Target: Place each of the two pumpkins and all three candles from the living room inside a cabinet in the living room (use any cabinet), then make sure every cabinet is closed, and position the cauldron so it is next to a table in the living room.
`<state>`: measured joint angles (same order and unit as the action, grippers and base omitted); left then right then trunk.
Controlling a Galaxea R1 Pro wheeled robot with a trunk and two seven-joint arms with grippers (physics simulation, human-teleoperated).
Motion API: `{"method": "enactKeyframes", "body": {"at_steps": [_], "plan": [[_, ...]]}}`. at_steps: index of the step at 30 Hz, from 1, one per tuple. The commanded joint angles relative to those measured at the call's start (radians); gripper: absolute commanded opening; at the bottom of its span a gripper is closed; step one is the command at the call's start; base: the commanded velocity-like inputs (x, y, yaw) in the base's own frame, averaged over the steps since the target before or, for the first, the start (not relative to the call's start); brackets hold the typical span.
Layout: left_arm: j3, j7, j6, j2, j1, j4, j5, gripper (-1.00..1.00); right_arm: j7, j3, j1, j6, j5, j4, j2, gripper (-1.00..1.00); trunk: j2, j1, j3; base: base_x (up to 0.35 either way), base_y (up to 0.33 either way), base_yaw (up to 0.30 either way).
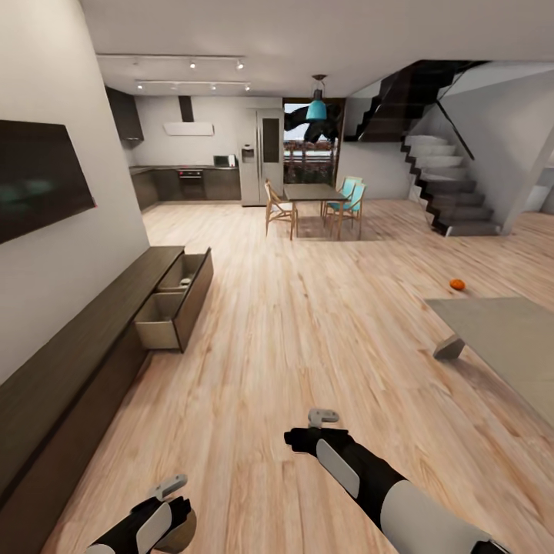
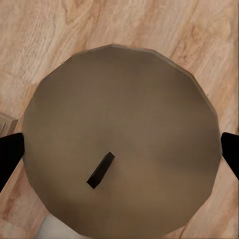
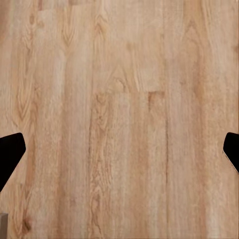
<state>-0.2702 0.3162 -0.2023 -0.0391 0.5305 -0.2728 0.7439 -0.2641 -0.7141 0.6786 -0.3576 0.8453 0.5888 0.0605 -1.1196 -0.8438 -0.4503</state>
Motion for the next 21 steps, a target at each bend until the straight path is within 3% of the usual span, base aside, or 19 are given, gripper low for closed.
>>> {"method": "enactKeyframes", "body": {"at_steps": [1, 13, 21], "plan": [[-0.009, 0.007, -0.005, 0.000, 0.000, -0.003, 0.006, -1.00, -0.010, -0.005, 0.001, -0.001, 0.009, 0.001, -0.001, 1.00, -0.001, -0.001, -0.001, 0.329, 0.000, 0.000], [-0.008, 0.009, -0.005, 0.000, 0.000, -0.002, 0.005, -1.00, -0.010, -0.005, 0.001, 0.003, 0.008, 0.001, -0.007, 1.00, -0.001, -0.001, -0.001, 0.329, 0.000, 0.000], [-0.009, 0.007, -0.005, 0.000, 0.000, -0.003, 0.005, -1.00, -0.008, -0.007, 0.001, 0.075, 0.012, -0.001, -0.001, 1.00, -0.001, -0.001, -0.001, 0.329, 0.000, 0.000]]}}
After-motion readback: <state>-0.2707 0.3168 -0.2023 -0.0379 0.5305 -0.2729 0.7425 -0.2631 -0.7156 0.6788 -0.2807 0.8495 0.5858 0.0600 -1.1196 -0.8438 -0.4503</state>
